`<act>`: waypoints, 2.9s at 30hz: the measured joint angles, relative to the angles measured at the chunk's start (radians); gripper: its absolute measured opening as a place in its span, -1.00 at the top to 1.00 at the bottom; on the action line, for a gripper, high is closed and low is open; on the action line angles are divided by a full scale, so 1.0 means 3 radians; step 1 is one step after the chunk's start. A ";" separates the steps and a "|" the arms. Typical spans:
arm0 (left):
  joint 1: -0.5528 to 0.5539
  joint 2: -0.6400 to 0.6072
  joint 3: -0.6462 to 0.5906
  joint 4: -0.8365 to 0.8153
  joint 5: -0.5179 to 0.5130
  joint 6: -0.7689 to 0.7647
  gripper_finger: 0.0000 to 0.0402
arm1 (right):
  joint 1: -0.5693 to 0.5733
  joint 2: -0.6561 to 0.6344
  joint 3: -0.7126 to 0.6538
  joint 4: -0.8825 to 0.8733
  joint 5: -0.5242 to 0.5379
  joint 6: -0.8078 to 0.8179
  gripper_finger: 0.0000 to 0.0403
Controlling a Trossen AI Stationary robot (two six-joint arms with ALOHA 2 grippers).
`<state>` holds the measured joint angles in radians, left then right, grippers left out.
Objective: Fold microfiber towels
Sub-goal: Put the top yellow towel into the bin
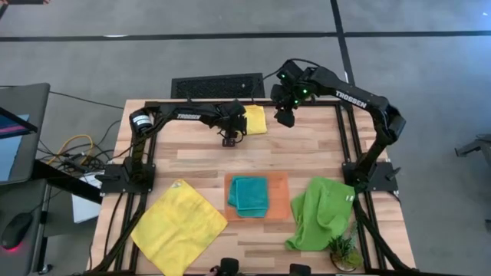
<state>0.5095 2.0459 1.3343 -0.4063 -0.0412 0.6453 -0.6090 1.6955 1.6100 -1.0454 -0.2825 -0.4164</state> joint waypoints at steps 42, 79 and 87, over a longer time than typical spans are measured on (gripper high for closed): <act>0.0216 0.0032 0.1117 -0.1403 0.0601 -0.0432 1.00 | 0.0351 0.0006 -0.1002 0.1591 0.0355 -0.0733 -0.10; 0.0253 0.0029 0.1175 -0.1382 0.0822 -0.0572 1.00 | 0.0314 0.0766 -0.1118 0.2042 0.0782 -0.0470 0.26; 0.0251 0.0028 0.1175 -0.1455 0.0824 -0.0690 1.00 | 0.0301 0.0769 -0.1001 0.1715 0.0760 -0.0374 0.93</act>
<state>0.5849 2.0544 1.6867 -0.8429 0.2059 0.4384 -0.5186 1.9263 1.3096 -0.5308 -0.0544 -0.5286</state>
